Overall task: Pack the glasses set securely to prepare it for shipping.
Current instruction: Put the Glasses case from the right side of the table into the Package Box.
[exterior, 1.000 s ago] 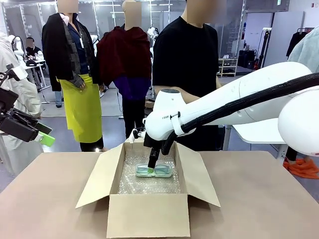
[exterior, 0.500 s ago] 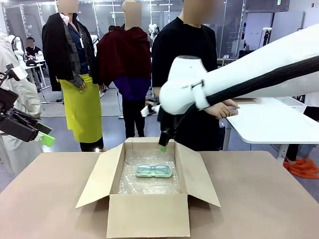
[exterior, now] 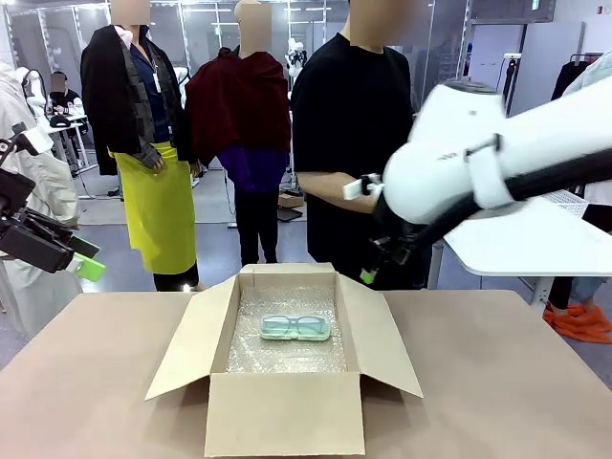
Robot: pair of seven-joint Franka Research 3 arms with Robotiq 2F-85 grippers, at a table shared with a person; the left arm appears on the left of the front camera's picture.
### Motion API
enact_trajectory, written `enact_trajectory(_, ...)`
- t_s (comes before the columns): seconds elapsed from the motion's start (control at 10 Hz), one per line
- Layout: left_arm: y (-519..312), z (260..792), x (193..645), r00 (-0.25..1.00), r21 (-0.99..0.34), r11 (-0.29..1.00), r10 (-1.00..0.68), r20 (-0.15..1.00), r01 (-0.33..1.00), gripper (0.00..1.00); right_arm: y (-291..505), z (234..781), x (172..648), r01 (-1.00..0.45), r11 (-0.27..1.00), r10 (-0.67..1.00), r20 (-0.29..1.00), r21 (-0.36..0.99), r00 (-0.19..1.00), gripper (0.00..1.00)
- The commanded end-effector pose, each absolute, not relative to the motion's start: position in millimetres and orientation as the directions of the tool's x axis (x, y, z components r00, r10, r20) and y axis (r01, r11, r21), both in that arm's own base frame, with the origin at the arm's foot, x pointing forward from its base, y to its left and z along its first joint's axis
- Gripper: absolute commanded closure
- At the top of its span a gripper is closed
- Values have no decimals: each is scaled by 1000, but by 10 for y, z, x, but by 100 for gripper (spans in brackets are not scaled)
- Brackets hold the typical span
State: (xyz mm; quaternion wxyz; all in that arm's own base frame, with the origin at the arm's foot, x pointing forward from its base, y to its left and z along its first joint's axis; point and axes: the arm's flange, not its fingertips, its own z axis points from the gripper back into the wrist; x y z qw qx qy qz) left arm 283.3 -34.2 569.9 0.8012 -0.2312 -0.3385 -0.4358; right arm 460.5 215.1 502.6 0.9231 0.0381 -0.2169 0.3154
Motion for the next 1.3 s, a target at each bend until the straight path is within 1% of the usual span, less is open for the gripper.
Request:
enact_trajectory(0.0,-333,5710,2818,377,-80,493,-540,753,866,0,1634,4956,4237,-472,879,430,525,-59,734,0)
enact_trajectory(0.2,-333,5710,2818,377,-80,493,-540,753,866,0,888,5008,4059,-368,930,303,539,14,786,0)
enact_trajectory(0.3,-333,5710,2818,377,-80,493,-540,753,866,0,667,5033,3991,-316,949,268,513,8,816,0)
enact_trajectory(0.4,-333,5710,2818,377,-80,493,-540,753,866,0,518,5007,3985,-273,962,250,462,-18,851,0)
enact_trajectory(0.6,-333,5710,2818,377,-80,493,-540,753,866,0,316,4959,3982,-220,976,195,419,11,887,0)
enact_trajectory(0.7,-333,5710,2818,377,-80,493,-540,753,866,0,317,4961,3986,-282,960,246,482,1,841,0)
enact_trajectory(1.2,-333,5710,2818,377,-80,493,-540,753,866,0,317,4961,3986,-282,960,246,482,1,841,0)
